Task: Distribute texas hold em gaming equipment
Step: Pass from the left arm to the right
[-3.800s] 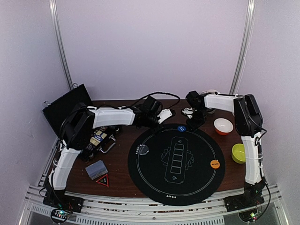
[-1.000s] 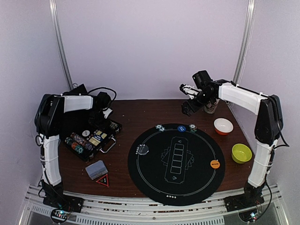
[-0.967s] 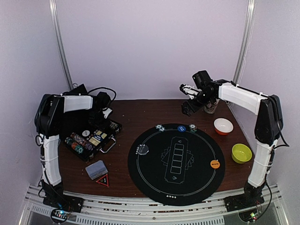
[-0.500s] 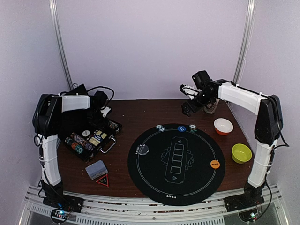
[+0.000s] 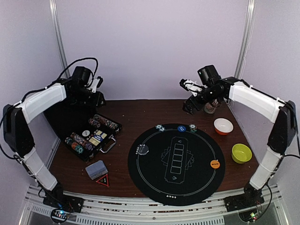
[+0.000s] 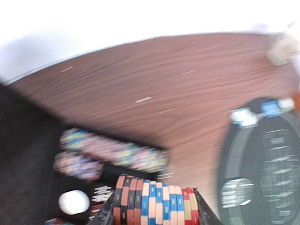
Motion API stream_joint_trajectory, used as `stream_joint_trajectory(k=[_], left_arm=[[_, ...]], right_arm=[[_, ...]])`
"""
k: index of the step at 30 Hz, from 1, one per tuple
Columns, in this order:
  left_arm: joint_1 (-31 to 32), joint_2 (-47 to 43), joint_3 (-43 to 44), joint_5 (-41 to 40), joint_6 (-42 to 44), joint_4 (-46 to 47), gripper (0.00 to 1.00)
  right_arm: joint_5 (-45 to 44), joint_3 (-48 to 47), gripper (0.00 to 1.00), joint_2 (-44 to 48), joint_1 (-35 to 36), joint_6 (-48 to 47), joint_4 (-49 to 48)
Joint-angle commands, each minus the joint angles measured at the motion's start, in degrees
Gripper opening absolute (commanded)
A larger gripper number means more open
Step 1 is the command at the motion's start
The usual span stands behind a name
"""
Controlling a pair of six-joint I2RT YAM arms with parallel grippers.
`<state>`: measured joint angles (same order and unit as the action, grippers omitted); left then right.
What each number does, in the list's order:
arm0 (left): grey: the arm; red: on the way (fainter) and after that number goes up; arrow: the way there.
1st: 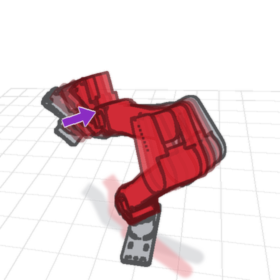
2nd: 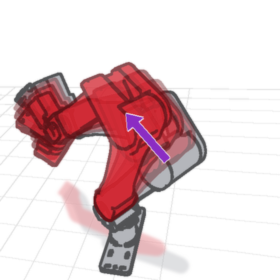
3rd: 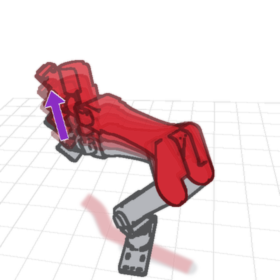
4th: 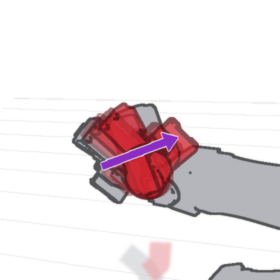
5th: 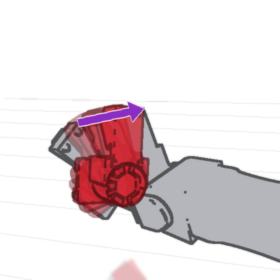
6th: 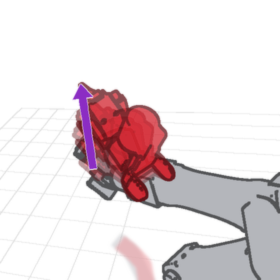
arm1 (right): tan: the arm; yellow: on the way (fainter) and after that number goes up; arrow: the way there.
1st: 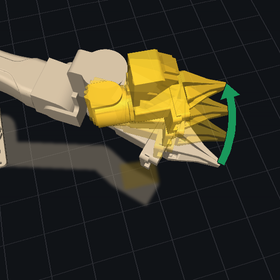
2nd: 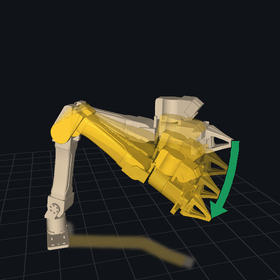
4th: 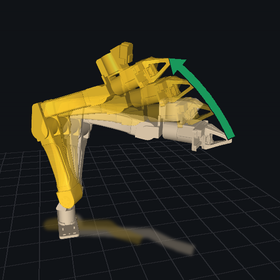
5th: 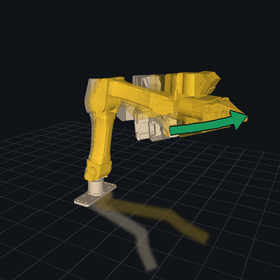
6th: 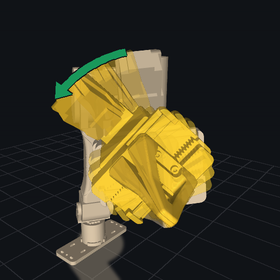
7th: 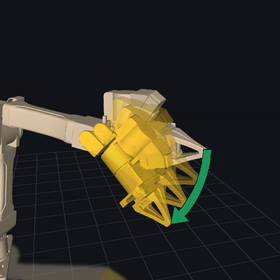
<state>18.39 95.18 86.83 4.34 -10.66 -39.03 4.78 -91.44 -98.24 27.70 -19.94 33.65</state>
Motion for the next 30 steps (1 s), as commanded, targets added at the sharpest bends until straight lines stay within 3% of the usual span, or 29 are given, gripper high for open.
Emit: stream_joint_trajectory(k=[1,8,12,15,18,23,26,30], left_arm=[[8.27,-1.63,-3.38,17.3,-10.67,12.98,0.0],[18.63,6.53,-8.31,35.11,-29.99,39.31,0.0],[22.82,11.5,-9.45,42.04,-37.87,51.99,0.0],[25.25,16.69,-9.34,45.09,-42.31,57.22,0.0],[27.23,21.2,-10.24,46.01,-47.32,63.32,0.0],[29.35,24.83,-13.98,46.28,-55.28,75.72,0.0],[30.12,26.19,-14.54,45.49,-56.08,77.39,0.0],[31.48,27.56,-16.67,42.67,-57.6,78.9,0.0]], right_arm=[[3.08,9.0,0.98,9.7,4.97,-9.56,-2.28],[4.67,21.19,1.0,21.65,13.46,-17.7,-7.55],[8.15,22.94,1.0,20.68,16.22,-16.74,-11.18],[9.42,20.58,0.99,17.64,16.26,-13.21,-5.44],[10.78,24.07,0.99,18.41,16.31,-9.8,-1.64],[7.45,29.74,1.0,18.99,17.61,-10.88,-5.46],[6.02,29.47,0.99,14.93,17.63,-9.63,-6.14],[8.72,31.02,0.89,11.8,17.58,-6.86,-9.46]])
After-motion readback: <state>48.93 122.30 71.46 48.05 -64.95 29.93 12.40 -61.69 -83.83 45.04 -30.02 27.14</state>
